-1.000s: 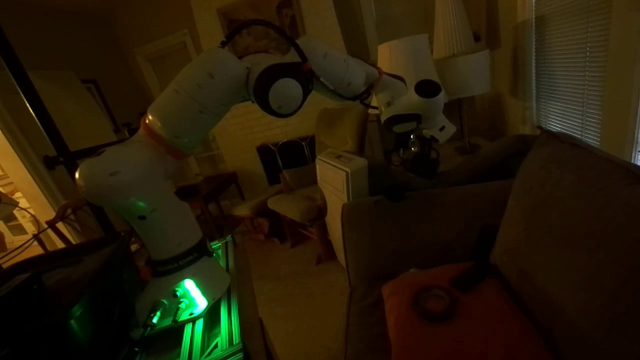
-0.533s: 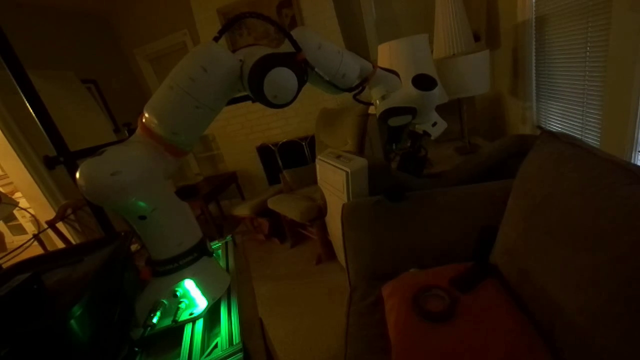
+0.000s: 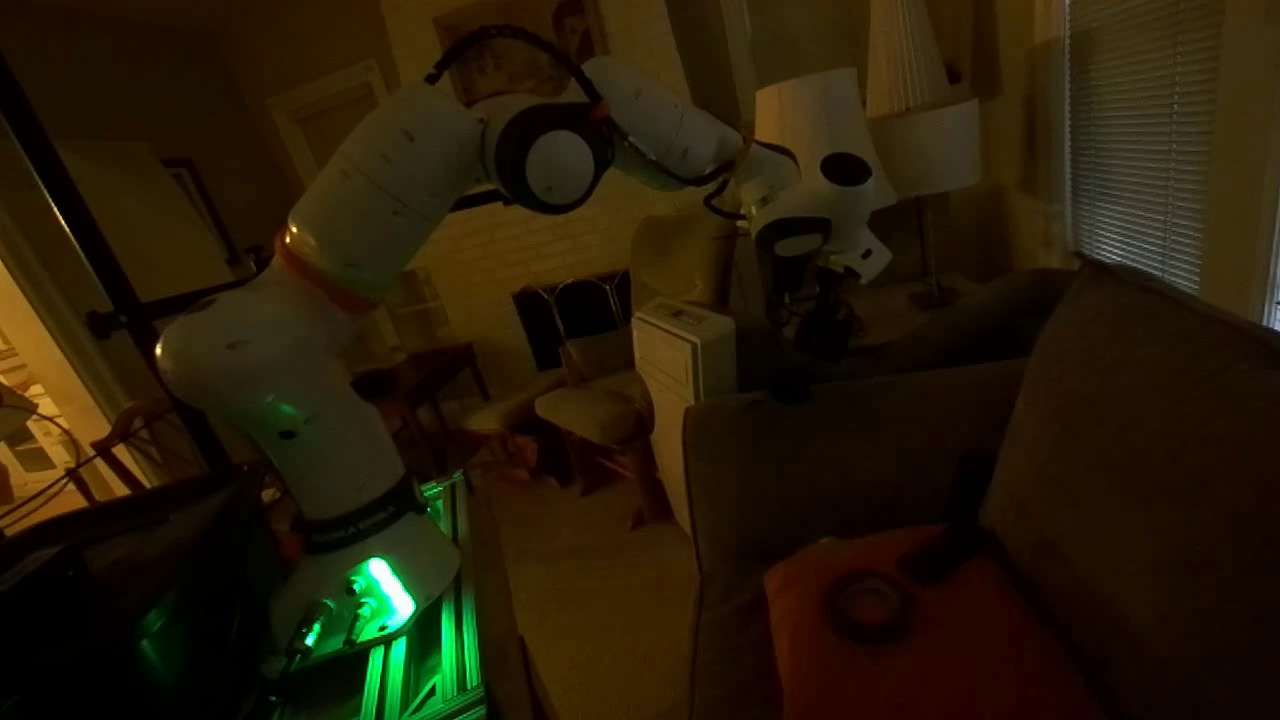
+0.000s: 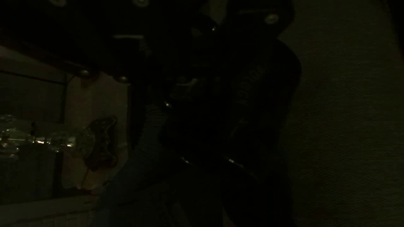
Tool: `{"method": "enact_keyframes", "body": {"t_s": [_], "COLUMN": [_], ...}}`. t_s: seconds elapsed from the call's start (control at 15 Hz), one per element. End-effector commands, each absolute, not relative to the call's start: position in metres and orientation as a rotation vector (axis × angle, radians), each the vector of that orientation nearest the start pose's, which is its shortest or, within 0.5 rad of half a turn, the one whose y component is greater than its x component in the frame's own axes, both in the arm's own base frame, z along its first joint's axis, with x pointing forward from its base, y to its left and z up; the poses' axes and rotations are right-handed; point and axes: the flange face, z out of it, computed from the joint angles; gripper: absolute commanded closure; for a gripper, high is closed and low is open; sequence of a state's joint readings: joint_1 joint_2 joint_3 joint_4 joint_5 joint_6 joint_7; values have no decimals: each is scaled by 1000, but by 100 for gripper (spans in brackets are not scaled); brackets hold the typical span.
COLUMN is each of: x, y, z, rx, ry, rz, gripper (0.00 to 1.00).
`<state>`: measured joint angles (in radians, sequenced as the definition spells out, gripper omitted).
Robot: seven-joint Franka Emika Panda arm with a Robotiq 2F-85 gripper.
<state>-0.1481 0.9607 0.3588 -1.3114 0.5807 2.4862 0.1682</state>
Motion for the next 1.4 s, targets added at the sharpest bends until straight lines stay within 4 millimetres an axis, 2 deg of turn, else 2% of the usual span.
{"method": "enact_keyframes", "body": {"t_s": [0.0,0.27,1.33], "x": [758,755,757], "y": [107,130,184], "z": [213,215,213], "rx": [-2379,-2420,-2642], "ry": [628,568,251], "rz": [-99,-97,-228], "gripper": [98,98,98]}}
